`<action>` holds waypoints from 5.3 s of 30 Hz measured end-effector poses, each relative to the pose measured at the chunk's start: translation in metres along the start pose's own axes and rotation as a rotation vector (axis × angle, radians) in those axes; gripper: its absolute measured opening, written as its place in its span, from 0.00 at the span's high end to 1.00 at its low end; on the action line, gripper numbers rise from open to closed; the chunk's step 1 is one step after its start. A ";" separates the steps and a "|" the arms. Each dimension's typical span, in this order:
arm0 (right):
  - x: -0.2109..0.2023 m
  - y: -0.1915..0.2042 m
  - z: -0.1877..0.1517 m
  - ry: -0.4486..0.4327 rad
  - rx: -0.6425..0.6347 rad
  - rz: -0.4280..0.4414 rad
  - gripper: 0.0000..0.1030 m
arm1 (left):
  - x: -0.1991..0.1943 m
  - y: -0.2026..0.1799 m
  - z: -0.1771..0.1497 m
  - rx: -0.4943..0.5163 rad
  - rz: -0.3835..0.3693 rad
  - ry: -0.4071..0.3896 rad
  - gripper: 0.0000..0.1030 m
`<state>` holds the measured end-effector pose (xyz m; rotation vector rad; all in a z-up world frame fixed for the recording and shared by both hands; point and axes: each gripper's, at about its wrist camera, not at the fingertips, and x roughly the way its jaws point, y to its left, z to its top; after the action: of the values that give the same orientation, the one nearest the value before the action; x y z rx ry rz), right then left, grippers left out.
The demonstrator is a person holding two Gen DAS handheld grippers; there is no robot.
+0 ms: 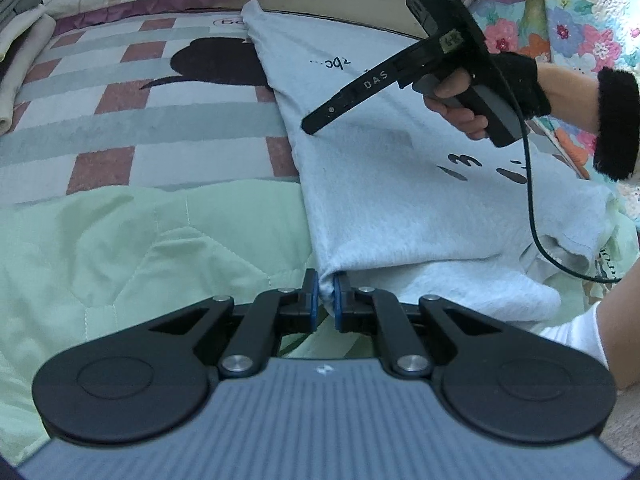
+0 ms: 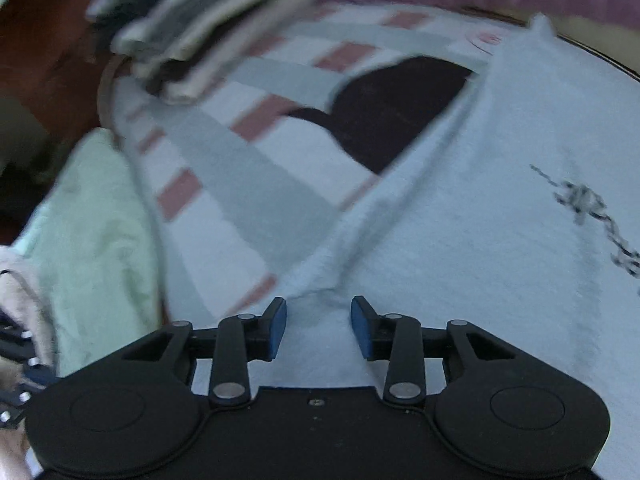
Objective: Fold clothes
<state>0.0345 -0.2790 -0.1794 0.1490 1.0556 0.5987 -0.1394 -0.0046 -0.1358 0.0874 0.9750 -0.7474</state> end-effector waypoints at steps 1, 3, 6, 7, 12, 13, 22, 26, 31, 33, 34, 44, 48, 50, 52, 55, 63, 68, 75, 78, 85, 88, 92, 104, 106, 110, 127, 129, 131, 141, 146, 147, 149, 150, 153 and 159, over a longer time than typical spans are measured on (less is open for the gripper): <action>0.001 0.002 -0.002 -0.011 -0.015 0.027 0.65 | 0.000 0.001 0.000 -0.003 -0.002 0.003 0.94; 0.004 0.010 -0.004 -0.029 -0.072 0.012 0.92 | 0.001 0.001 0.000 -0.008 -0.003 0.006 0.94; -0.001 0.011 0.003 -0.100 -0.068 0.001 0.96 | 0.000 0.000 -0.002 -0.009 0.000 0.009 0.94; -0.005 0.008 0.005 -0.136 -0.053 0.018 0.96 | 0.001 0.000 -0.003 -0.009 0.002 0.013 0.94; 0.005 -0.001 0.012 -0.104 -0.081 -0.131 0.95 | 0.004 -0.002 -0.005 -0.001 0.012 0.045 0.93; 0.006 -0.002 0.012 -0.089 -0.099 -0.188 0.95 | 0.004 -0.002 -0.004 -0.001 0.012 0.053 0.93; -0.120 -0.014 -0.065 -0.310 0.258 -0.338 0.64 | -0.047 0.024 0.017 -0.081 -0.001 0.018 0.77; -0.188 -0.016 -0.114 -0.418 0.436 -0.417 0.64 | -0.043 0.022 0.062 -0.005 0.009 0.002 0.76; -0.250 0.005 -0.206 -0.412 0.561 -0.504 0.62 | 0.006 -0.040 0.122 0.166 -0.103 0.024 0.67; -0.278 0.013 -0.239 -0.390 0.585 -0.612 0.55 | 0.031 -0.079 0.137 0.234 -0.160 0.047 0.64; -0.292 0.015 -0.257 -0.387 0.609 -0.662 0.52 | 0.043 -0.100 0.143 0.273 -0.183 0.057 0.64; -0.356 -0.017 -0.415 -0.690 1.162 -0.703 0.50 | 0.135 -0.254 0.144 0.392 -0.521 0.122 0.62; -0.347 -0.037 -0.443 -0.797 1.273 -0.684 0.50 | 0.164 -0.297 0.128 0.457 -0.558 0.188 0.62; -0.343 -0.047 -0.455 -0.833 1.302 -0.669 0.50 | 0.175 -0.308 0.119 0.462 -0.568 0.226 0.62; -0.341 -0.056 -0.464 -0.864 1.332 -0.651 0.50 | 0.183 -0.312 0.110 0.451 -0.583 0.250 0.62; -0.338 -0.062 -0.465 -0.910 1.286 -0.672 0.53 | 0.191 -0.315 0.096 0.469 -0.587 0.287 0.62; -0.354 -0.040 -0.440 -0.941 0.948 -0.855 0.97 | 0.190 -0.316 0.059 0.514 -0.665 0.450 0.62; -0.342 -0.059 -0.450 -0.892 1.018 -0.848 0.97 | 0.184 -0.319 0.060 0.553 -0.709 0.468 0.64; -0.343 -0.061 -0.449 -0.916 1.035 -0.807 0.97 | 0.170 -0.293 0.116 0.301 -0.802 0.327 0.61; -0.346 -0.051 -0.433 -0.943 0.982 -0.783 0.97 | 0.179 -0.290 0.120 0.277 -0.685 0.317 0.62; -0.300 -0.001 -0.347 -0.683 0.517 -0.645 0.97 | 0.192 -0.243 0.139 0.021 -0.621 0.239 0.62; -0.280 0.020 -0.311 -0.570 0.329 -0.581 0.97 | 0.194 -0.227 0.142 -0.036 -0.601 0.235 0.61; -0.272 0.024 -0.314 -0.500 0.303 -0.544 0.97 | 0.199 -0.223 0.139 -0.031 -0.568 0.244 0.60; -0.250 0.037 -0.328 -0.323 0.235 -0.463 0.95 | 0.224 -0.235 0.135 -0.068 -0.559 0.279 0.52; -0.262 0.042 -0.338 -0.392 0.282 -0.536 0.91 | 0.227 -0.235 0.134 -0.087 -0.557 0.297 0.52; -0.283 0.047 -0.360 -0.500 0.389 -0.704 0.73 | 0.230 -0.240 0.129 -0.092 -0.580 0.330 0.47; -0.279 0.024 -0.386 -0.608 0.624 -0.804 0.95 | 0.196 -0.255 0.133 0.040 -0.600 0.229 0.99; -0.278 0.031 -0.387 -0.611 0.634 -0.828 0.95 | 0.199 -0.254 0.130 0.046 -0.570 0.256 0.99; -0.268 0.032 -0.387 -0.519 0.598 -0.880 0.96 | 0.203 -0.256 0.124 0.069 -0.536 0.284 0.99; -0.263 0.037 -0.379 -0.298 0.508 -0.948 0.97 | 0.201 -0.256 0.117 0.122 -0.505 0.317 0.98; -0.272 0.033 -0.386 -0.219 0.545 -1.003 0.97 | 0.169 -0.241 0.129 0.221 -0.418 0.266 0.95; -0.278 0.032 -0.389 -0.242 0.579 -1.003 0.96 | 0.158 -0.234 0.134 0.243 -0.397 0.243 0.95; -0.294 0.030 -0.396 -0.327 0.650 -0.967 0.89 | 0.136 -0.216 0.144 0.274 -0.334 0.201 0.91; -0.300 0.029 -0.399 -0.384 0.687 -0.932 0.88 | 0.127 -0.206 0.147 0.279 -0.302 0.183 0.89; -0.311 0.025 -0.406 -0.541 0.798 -0.803 0.85 | 0.101 -0.166 0.151 0.266 -0.187 0.150 0.81; -0.300 0.015 -0.404 -0.664 0.918 -0.649 0.69 | 0.066 -0.089 0.134 0.197 0.016 0.184 0.70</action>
<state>-0.4202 -0.4918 -0.1431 0.7196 0.5918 -0.5403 -0.0759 -0.1587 -0.0867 0.3400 1.0714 -0.8302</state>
